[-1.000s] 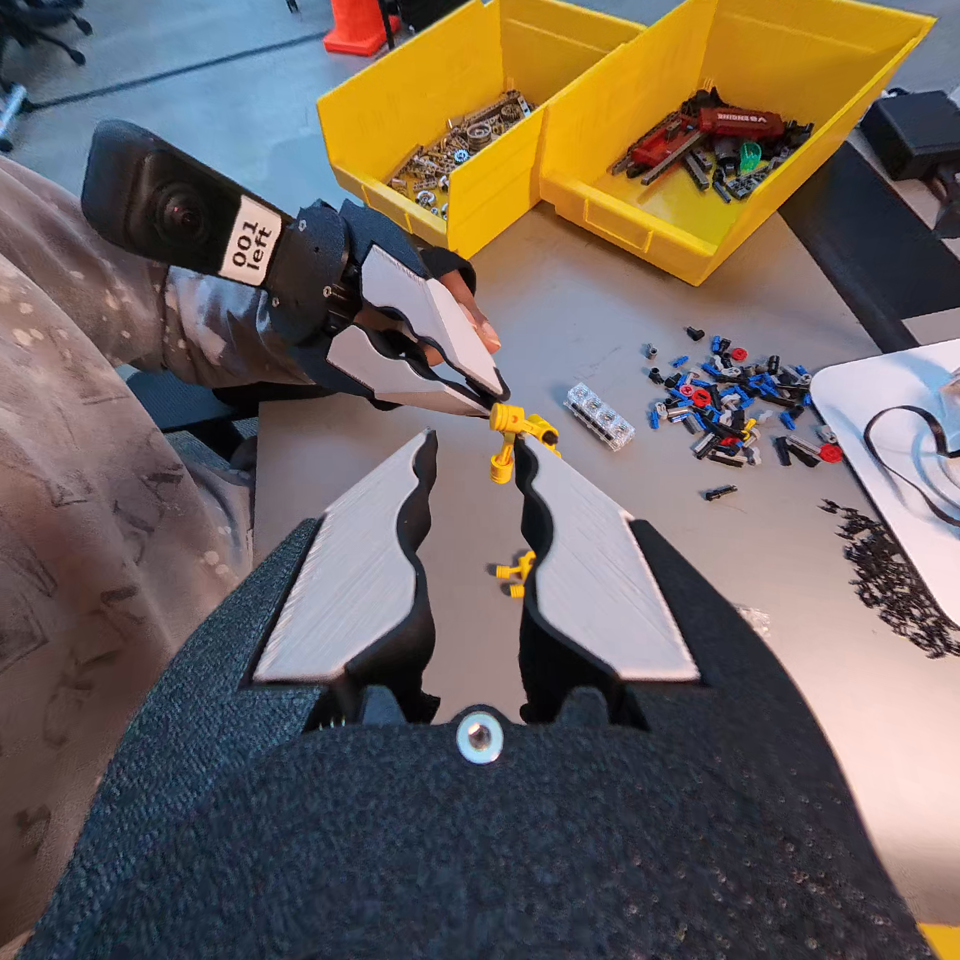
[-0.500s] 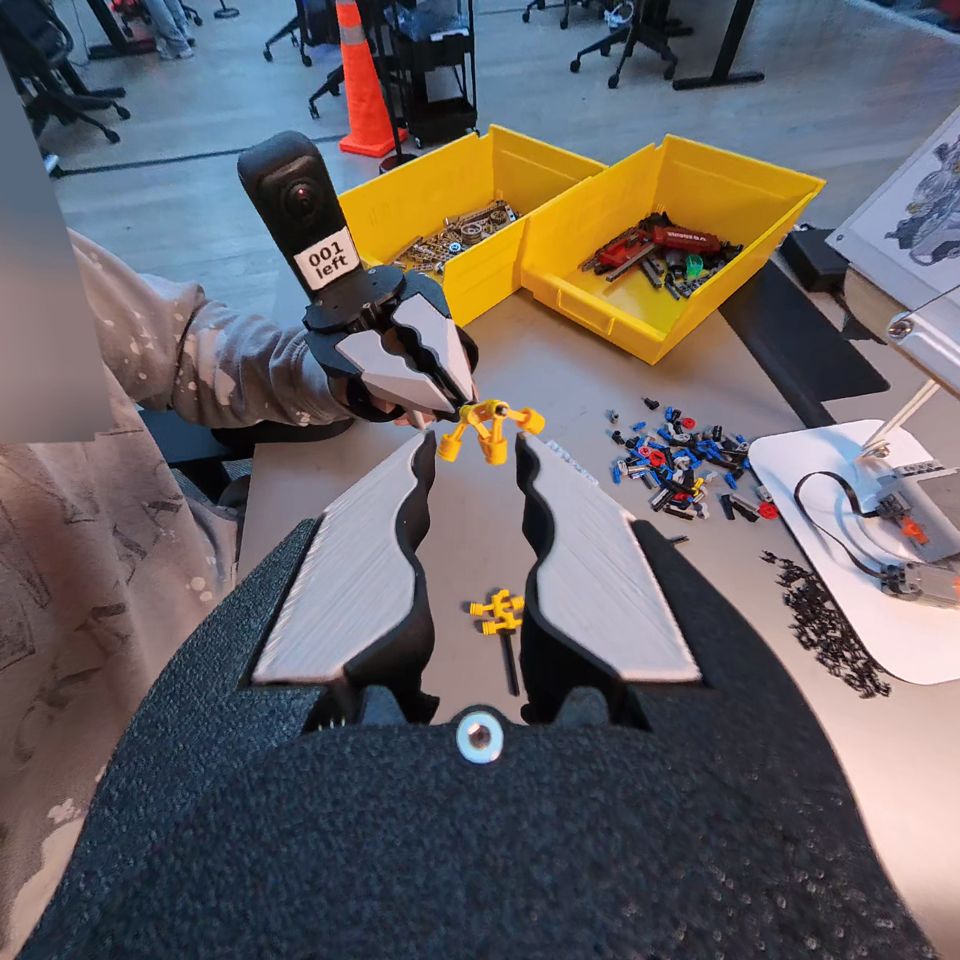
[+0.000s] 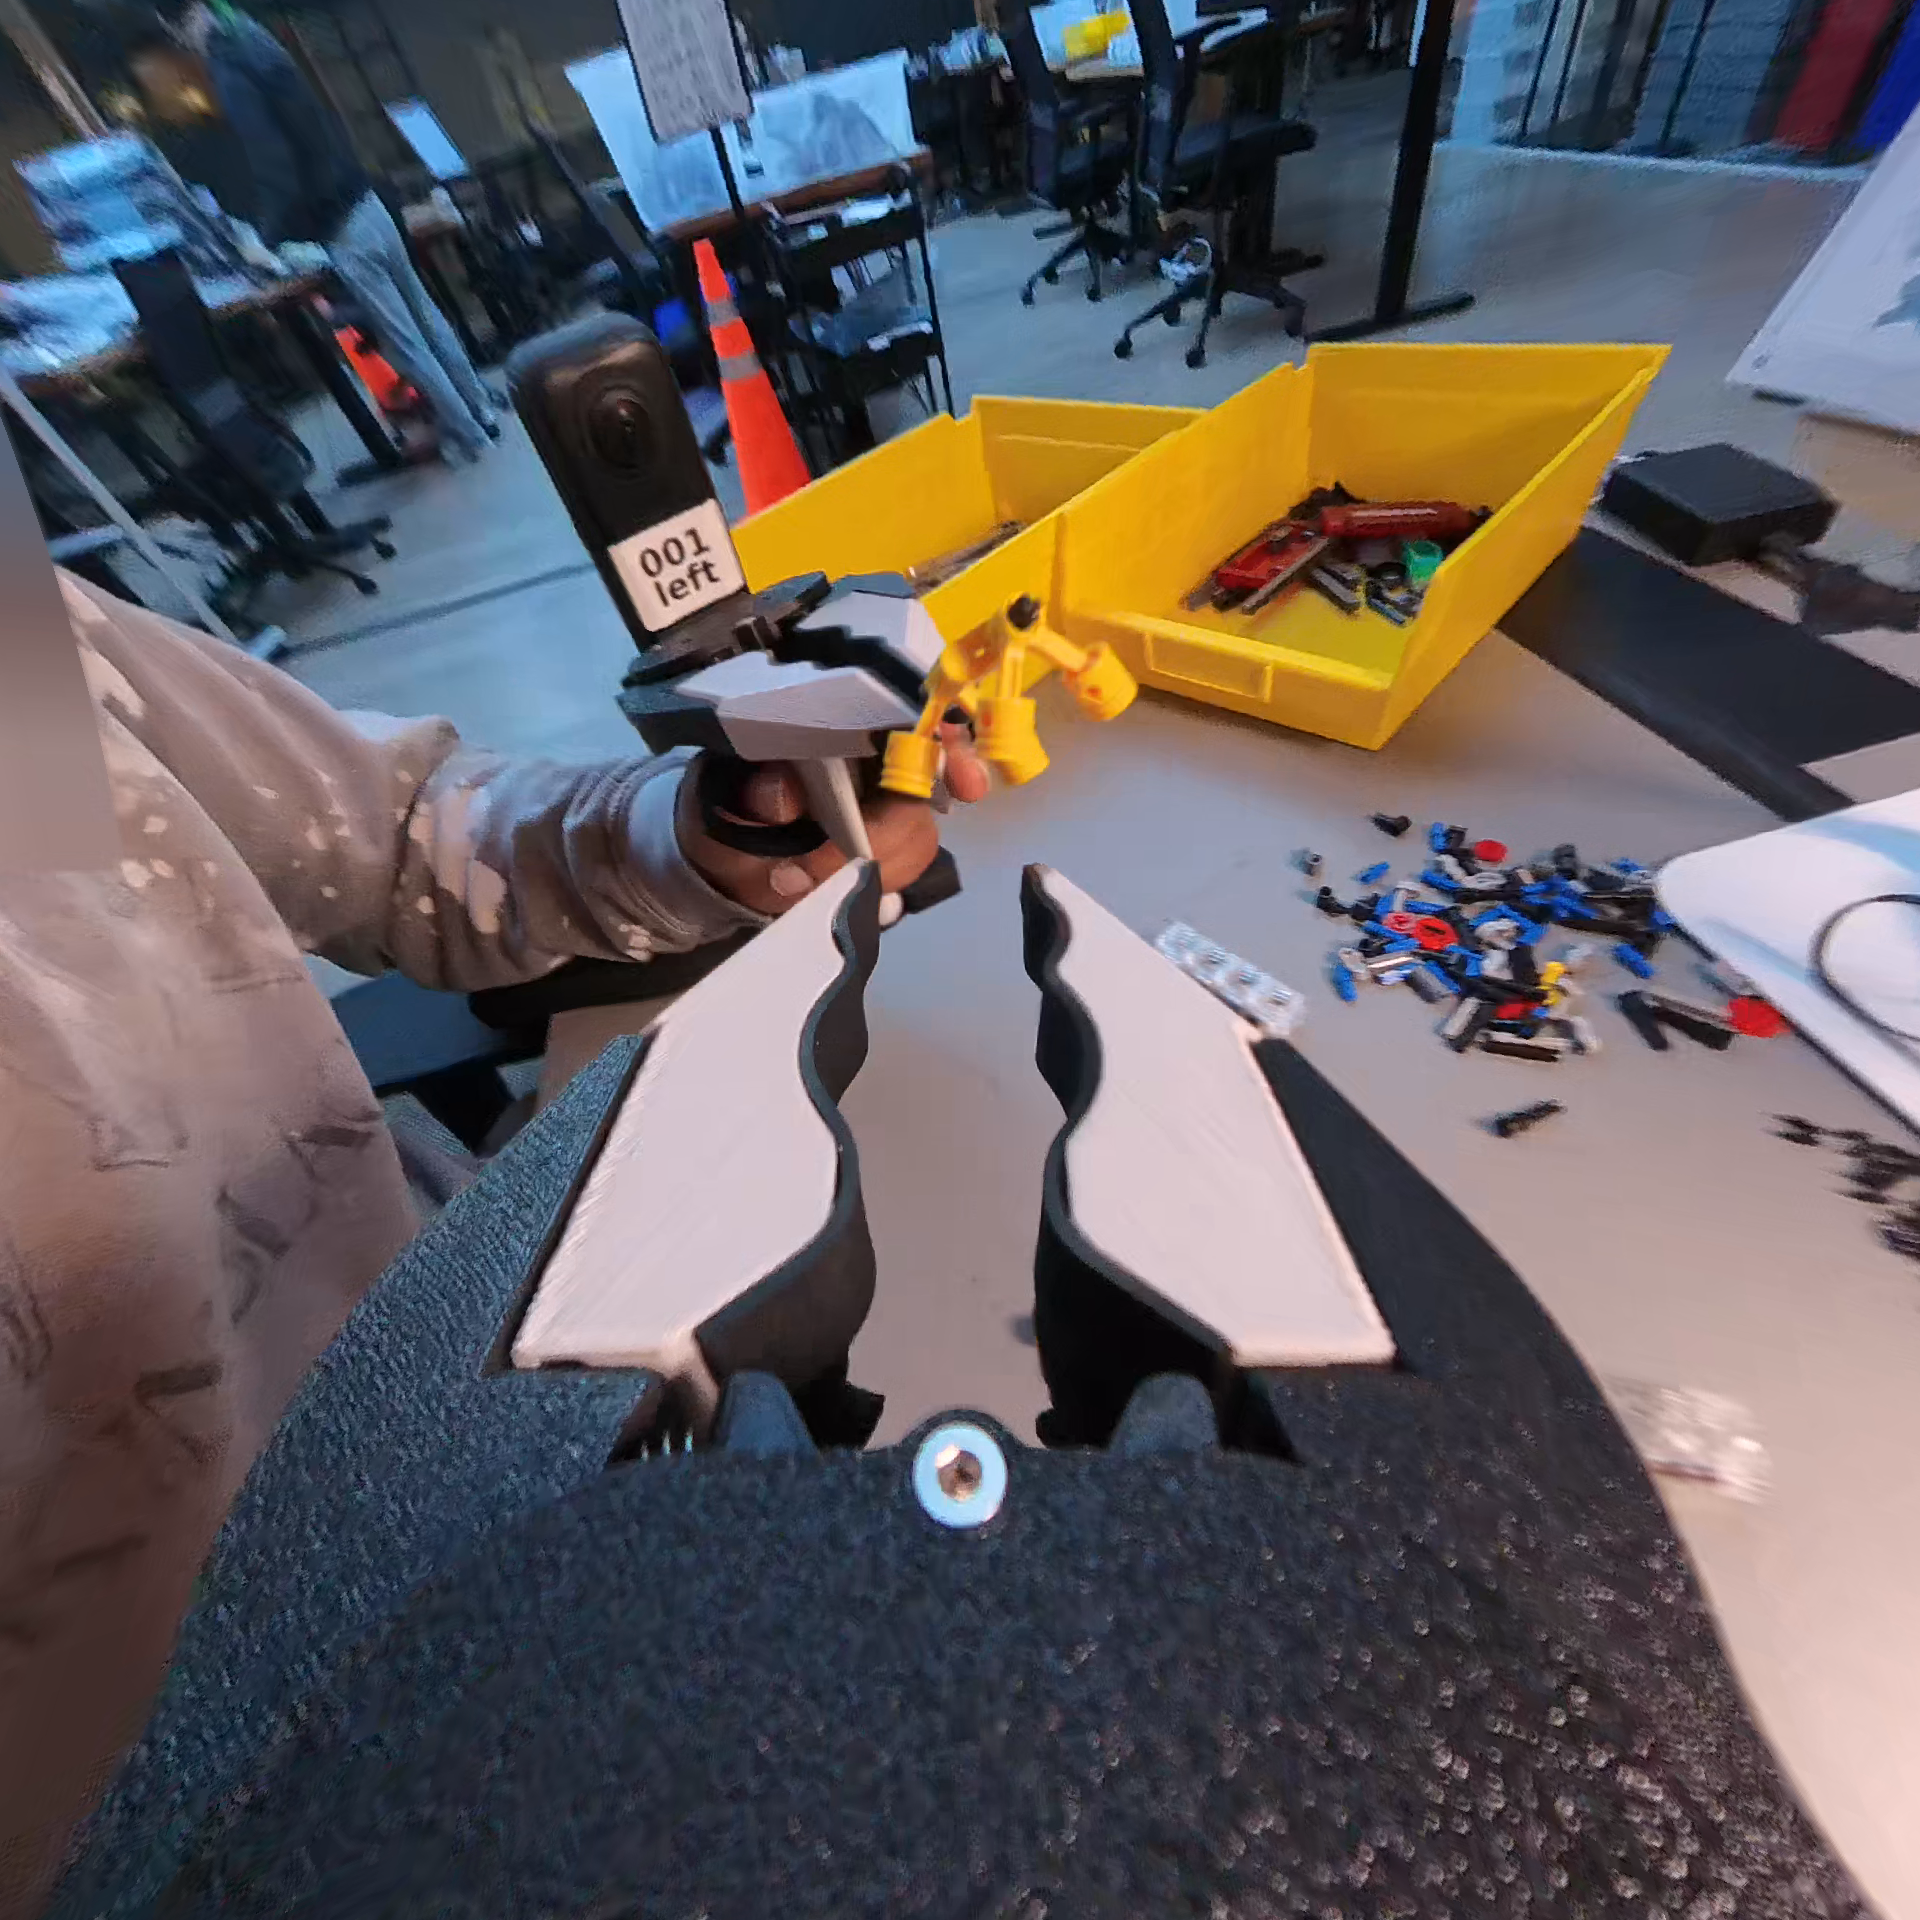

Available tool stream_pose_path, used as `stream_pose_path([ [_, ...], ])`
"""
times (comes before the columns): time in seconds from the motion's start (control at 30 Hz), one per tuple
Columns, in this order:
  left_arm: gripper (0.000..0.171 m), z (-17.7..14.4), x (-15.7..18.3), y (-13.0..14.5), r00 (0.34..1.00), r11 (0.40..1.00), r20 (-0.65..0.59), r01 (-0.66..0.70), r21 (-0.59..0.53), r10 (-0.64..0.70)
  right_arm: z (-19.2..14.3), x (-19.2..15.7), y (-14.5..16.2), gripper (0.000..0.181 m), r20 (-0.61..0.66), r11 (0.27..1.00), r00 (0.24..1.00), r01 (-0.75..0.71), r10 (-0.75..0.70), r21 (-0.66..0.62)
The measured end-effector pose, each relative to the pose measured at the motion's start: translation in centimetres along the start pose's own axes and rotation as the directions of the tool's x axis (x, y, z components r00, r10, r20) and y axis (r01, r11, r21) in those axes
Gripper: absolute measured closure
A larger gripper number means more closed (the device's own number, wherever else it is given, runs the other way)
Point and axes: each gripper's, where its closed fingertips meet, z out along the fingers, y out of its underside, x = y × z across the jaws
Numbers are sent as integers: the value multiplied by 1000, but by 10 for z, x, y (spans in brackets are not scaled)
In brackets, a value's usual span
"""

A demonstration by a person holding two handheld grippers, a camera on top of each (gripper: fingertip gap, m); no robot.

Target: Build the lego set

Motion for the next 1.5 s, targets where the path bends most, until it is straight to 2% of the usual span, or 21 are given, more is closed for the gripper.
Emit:
stream_pose_path([
  [0.07, 168, 0, -1, 3, 1000, 1000, -2, 8, -5, -8, 11, -7, 5, 155, 50, 994, 997, -65, 61, 86],
  [0.2, 168, 3, 0, 11, 1000, 999, 8, -29, -37, 29, 17, -6, -11, 155, 106, 932, 979, -201, 176, 301],
  [0.37, 168, 7, -3, 24, 987, 984, 62, -143, -104, 150, 23, 8, -13, 160, 105, 846, 941, -335, 322, 414],
  [0.47, 168, 8, -5, 26, 978, 978, 95, -172, -119, 184, 25, 15, -9, 171, 75, 820, 937, -337, 342, 463],
  [0.67, 168, 10, -8, 34, 969, 967, 116, -200, -155, 219, 25, 20, -4, 173, 11, 851, 956, -267, 293, 452],
  [0.83, 168, 11, -5, 37, 984, 979, 96, -137, -148, 152, 24, 18, -3, 173, -28, 895, 980, -170, 199, 413],
  [1.1, 165, 12, -4, 43, 995, 983, 62, -63, -174, 75, 18, 19, -2, 174, -32, 891, 983, -149, 180, 429],
  [1.5, 168, 13, -2, 53, 996, 967, 31, -71, -243, 81, 19, 24, 11, 174, -60, 879, 975, -166, 214, 446],
])
